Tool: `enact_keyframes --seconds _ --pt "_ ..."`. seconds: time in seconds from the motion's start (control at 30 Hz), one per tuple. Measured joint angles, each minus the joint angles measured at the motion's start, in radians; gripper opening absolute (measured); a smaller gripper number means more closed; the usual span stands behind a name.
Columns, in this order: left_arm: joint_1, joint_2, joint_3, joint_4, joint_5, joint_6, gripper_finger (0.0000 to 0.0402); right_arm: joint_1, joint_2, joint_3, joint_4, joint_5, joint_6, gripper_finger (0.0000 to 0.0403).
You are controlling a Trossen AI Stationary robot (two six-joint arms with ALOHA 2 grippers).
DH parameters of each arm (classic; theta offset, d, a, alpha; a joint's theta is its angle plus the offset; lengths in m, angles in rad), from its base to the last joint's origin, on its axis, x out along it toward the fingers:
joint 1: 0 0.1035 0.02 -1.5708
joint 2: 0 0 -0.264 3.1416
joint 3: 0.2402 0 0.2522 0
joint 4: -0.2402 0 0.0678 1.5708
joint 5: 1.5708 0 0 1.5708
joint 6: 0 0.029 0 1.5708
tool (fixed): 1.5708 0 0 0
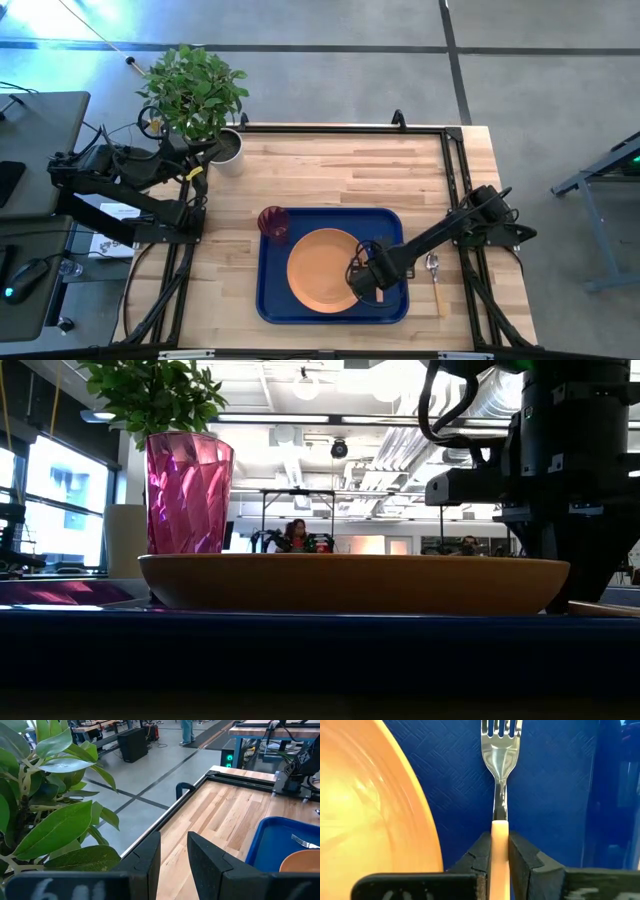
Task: Pick and place plate/cup/fork/spoon on tray
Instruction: Put the light orange fork on the right side of the orange plate
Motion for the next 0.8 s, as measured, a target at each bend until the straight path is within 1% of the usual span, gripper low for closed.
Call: enact_keyframes --seconds 0.3,0.63,0.8 --pt "0.0 0.0 0.0 0.0 0.0 0.0 0.0087 0.0 0.002 0.0 0.006 -0.003 0.002 0.0027" --pt "0.0 0.0 0.0 0.0 0.0 0.0 0.0087 0.0 0.003 0.0 0.015 -0.005 -0.002 0.0069" --pt "0.0 0.0 0.0 0.0 0.0 0.0 0.0087 0.0 0.003 0.0 0.013 -0.005 -0.005 0.0073"
